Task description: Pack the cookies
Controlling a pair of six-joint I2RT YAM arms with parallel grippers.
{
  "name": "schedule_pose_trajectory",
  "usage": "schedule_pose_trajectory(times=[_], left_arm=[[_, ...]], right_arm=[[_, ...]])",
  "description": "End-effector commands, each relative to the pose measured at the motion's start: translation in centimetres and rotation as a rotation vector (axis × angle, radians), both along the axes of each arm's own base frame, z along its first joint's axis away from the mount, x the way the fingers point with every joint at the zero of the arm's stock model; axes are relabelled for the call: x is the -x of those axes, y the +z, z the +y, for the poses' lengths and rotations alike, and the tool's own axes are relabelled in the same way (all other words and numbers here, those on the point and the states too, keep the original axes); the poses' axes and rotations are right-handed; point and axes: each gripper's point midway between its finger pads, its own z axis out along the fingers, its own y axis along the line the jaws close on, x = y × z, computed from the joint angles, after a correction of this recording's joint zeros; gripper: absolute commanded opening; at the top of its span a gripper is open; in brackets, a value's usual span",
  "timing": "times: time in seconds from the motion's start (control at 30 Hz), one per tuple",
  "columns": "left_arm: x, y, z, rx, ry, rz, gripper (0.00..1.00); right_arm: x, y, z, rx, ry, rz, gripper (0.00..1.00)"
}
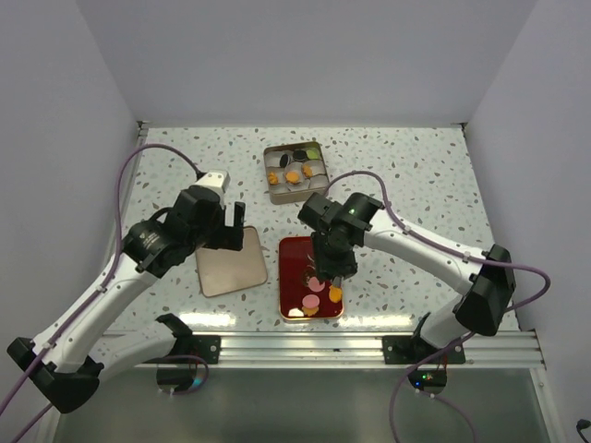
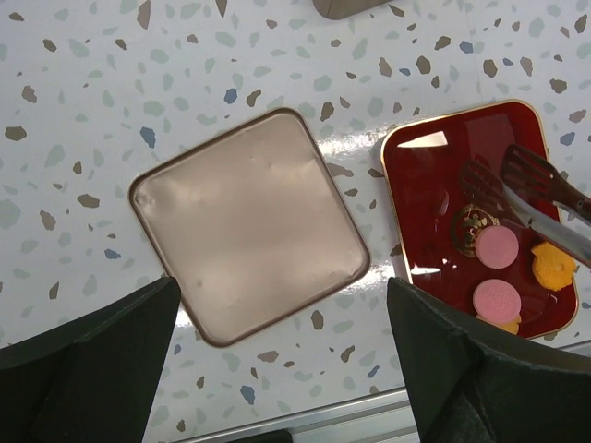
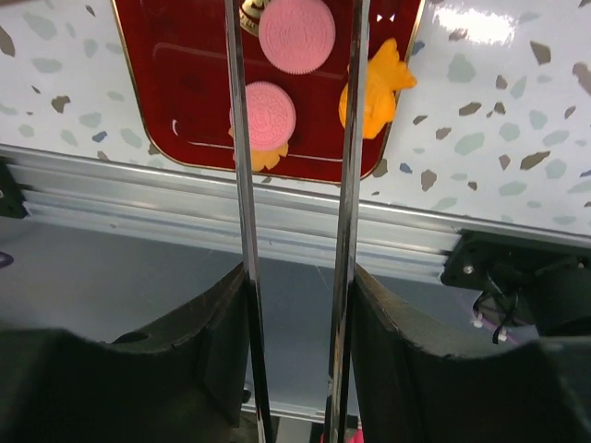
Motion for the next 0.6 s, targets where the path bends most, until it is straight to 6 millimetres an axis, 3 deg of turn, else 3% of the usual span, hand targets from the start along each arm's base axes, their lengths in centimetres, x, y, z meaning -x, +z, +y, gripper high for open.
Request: schedule_pose_trajectory(times=[0.0, 0.37, 0.57], left_arm=[[0.1, 1.1, -0.4, 0.029, -0.027, -0.049, 1.00], [1.0, 1.3, 0.2, 0.038, -0.019, -0.049, 1.00], [1.5, 1.2, 0.7, 0.043, -0.009, -0.049, 1.00]], right_arm=[[1.0, 1.1, 0.6, -0.034, -0.066, -0.051, 0.46], [3.6, 0.2, 1.7, 0.079, 0.015, -0.020, 0.46], [4.2, -0.3, 1.0, 0.095, -0.024, -0.020, 0.46]])
